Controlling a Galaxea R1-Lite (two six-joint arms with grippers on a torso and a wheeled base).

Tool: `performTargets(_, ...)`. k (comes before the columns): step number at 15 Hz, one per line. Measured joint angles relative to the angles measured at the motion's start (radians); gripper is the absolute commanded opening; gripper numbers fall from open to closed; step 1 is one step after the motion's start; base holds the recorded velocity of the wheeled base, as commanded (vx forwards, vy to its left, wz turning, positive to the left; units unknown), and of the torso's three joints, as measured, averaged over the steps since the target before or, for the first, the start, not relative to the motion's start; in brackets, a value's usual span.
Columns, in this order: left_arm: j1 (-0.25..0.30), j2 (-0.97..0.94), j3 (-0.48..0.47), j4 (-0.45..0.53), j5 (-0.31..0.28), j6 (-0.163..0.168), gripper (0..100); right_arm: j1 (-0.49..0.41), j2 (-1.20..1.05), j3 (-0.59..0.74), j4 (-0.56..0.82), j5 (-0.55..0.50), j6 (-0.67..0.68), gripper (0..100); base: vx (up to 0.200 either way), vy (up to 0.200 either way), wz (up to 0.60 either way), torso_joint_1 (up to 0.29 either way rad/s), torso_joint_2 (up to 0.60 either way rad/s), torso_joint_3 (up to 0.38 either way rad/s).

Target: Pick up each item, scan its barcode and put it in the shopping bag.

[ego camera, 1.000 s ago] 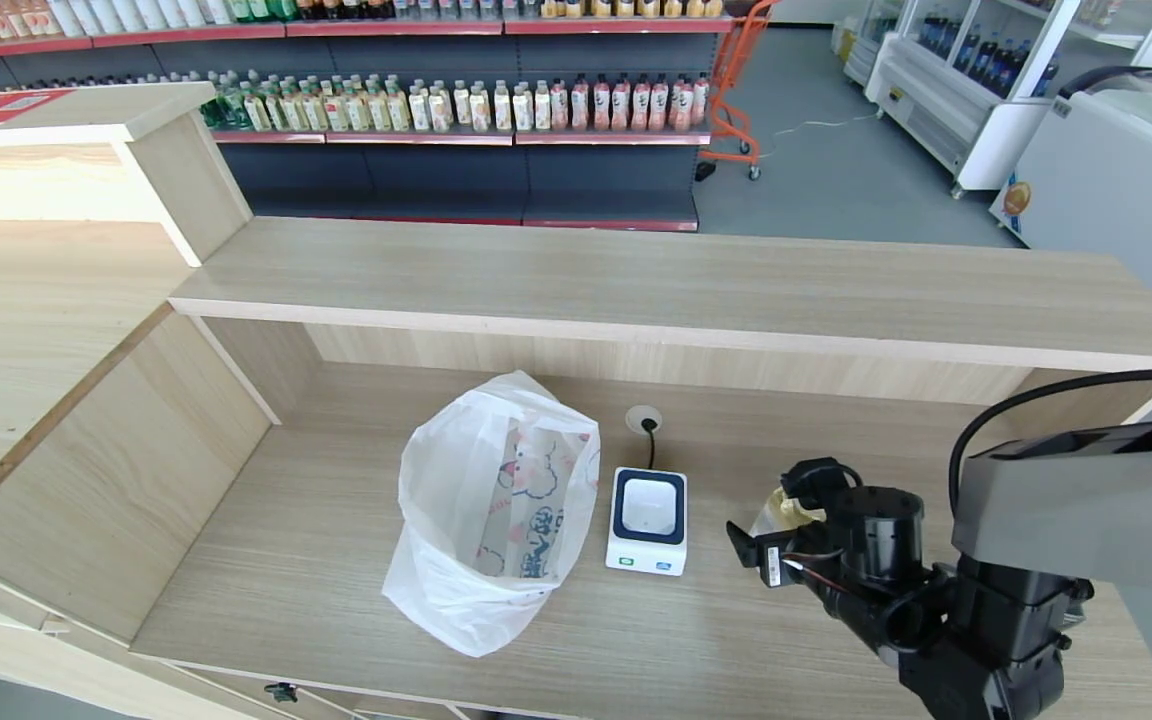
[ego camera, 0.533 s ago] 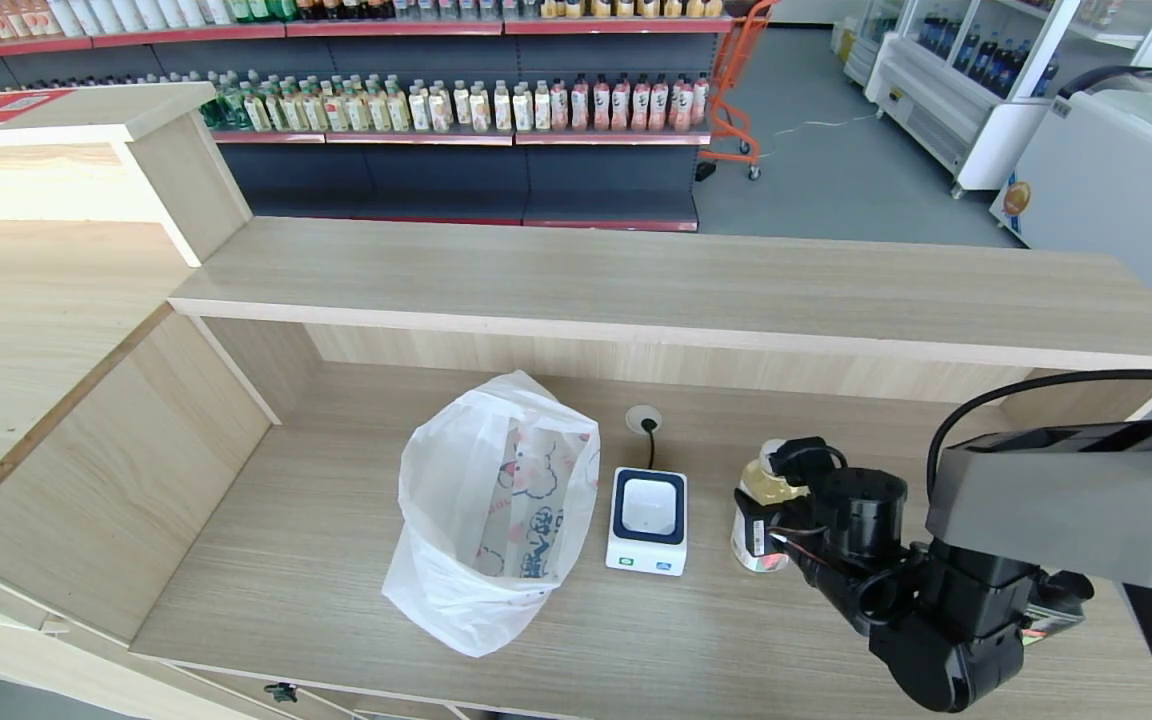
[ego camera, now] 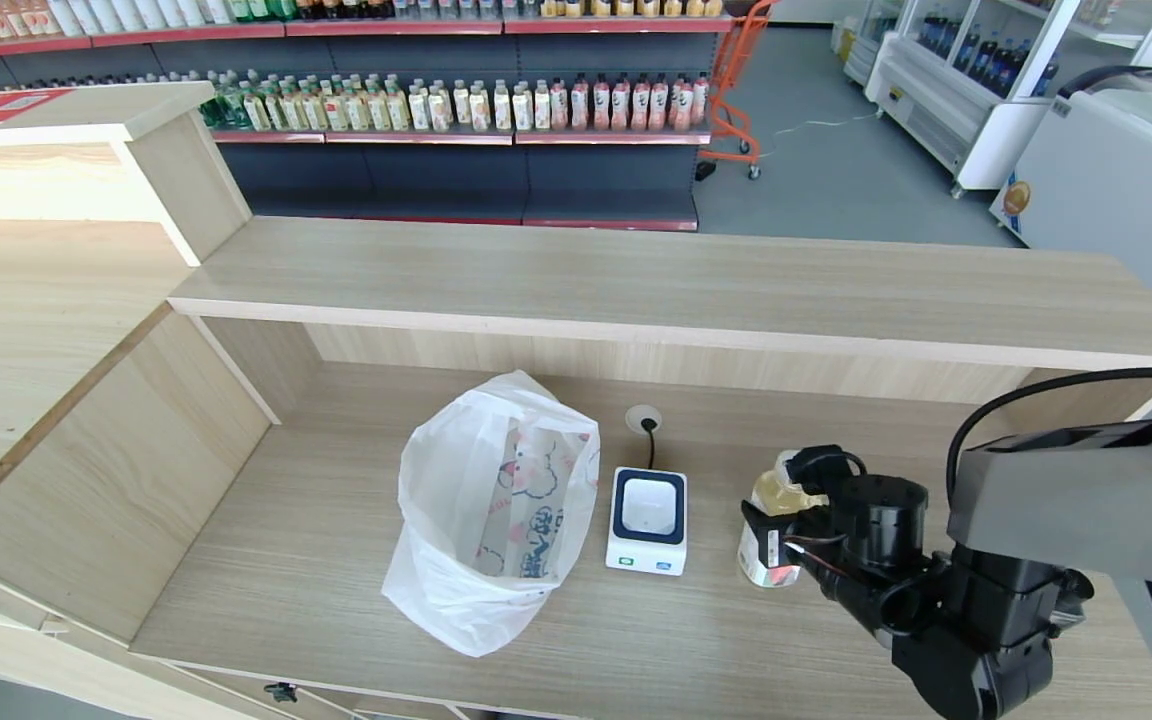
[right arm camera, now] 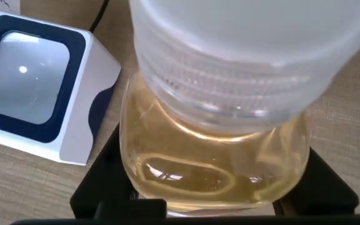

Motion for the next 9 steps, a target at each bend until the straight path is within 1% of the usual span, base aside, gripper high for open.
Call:
performTargets(1, 0.000, 0.000, 0.000, 0.000, 0.000, 0.000, 100, -0.015, -0.035, 0.014, 0.034, 0.044, 0.028, 0, 0.000, 0.000, 0.00, 0.000, 0.00, 0.000)
performTargets(3, 0.000, 0.000, 0.000, 0.000, 0.000, 0.000, 100, -0.062, -0.149, 0.015, 0.192, 0.172, 0.078, 0, 0.000, 0.000, 0.00, 0.000, 0.00, 0.000)
performTargets(4, 0.000, 0.000, 0.000, 0.000, 0.000, 0.000, 100, -0.093, -0.238, 0.000, 0.315, 0.296, 0.107, 0, 0.000, 0.000, 0.00, 0.000, 0.00, 0.000)
performTargets(5, 0.000, 0.000, 0.000, 0.000, 0.000, 0.000, 100, -0.133, -0.336, -0.024, 0.440, 0.473, 0.134, 0, 0.000, 0.000, 0.00, 0.000, 0.00, 0.000)
performTargets(6, 0.000, 0.000, 0.000, 0.000, 0.000, 0.000, 100, -0.174, -0.416, -0.048, 0.529, 0.668, 0.153, 0, 0.000, 0.000, 0.00, 0.000, 0.00, 0.000)
performTargets(7, 0.000, 0.000, 0.000, 0.000, 0.000, 0.000, 100, -0.219, -0.495, -0.074, 0.603, 0.896, 0.177, 0, 0.000, 0.000, 0.00, 0.000, 0.00, 0.000)
performTargets(8, 0.000, 0.000, 0.000, 0.000, 0.000, 0.000, 100, -0.252, -0.567, -0.091, 0.647, 1.044, 0.200, 0, 0.000, 0.000, 0.00, 0.000, 0.00, 0.000)
performTargets(9, 0.000, 0.000, 0.000, 0.000, 0.000, 0.000, 100, -0.278, -0.646, -0.101, 0.682, 1.149, 0.232, 0, 0.000, 0.000, 0.00, 0.000, 0.00, 0.000)
